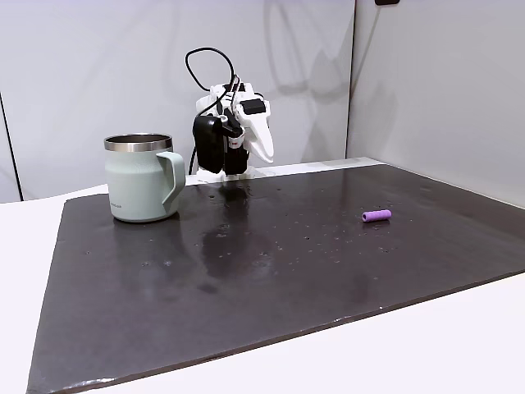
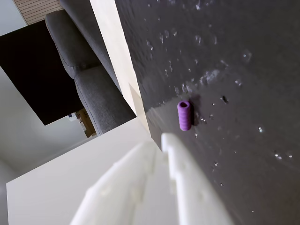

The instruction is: Grasp a pengrip and put it in the cup.

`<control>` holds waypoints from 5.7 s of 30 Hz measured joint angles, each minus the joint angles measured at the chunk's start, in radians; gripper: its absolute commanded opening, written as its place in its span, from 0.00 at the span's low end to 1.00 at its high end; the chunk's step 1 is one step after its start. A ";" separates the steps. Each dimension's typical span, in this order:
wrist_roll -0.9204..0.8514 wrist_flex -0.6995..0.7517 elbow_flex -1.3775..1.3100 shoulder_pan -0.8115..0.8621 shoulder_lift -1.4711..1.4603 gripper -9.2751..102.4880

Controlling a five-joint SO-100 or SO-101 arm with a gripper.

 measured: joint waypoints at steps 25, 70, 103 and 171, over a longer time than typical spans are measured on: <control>0.126 0.199 -0.650 -0.150 -0.597 0.12; 0.483 0.706 -2.238 -0.397 -2.312 0.31; 0.468 0.759 -2.491 -0.419 -2.648 0.09; -0.232 0.864 -1.589 0.805 -1.216 0.08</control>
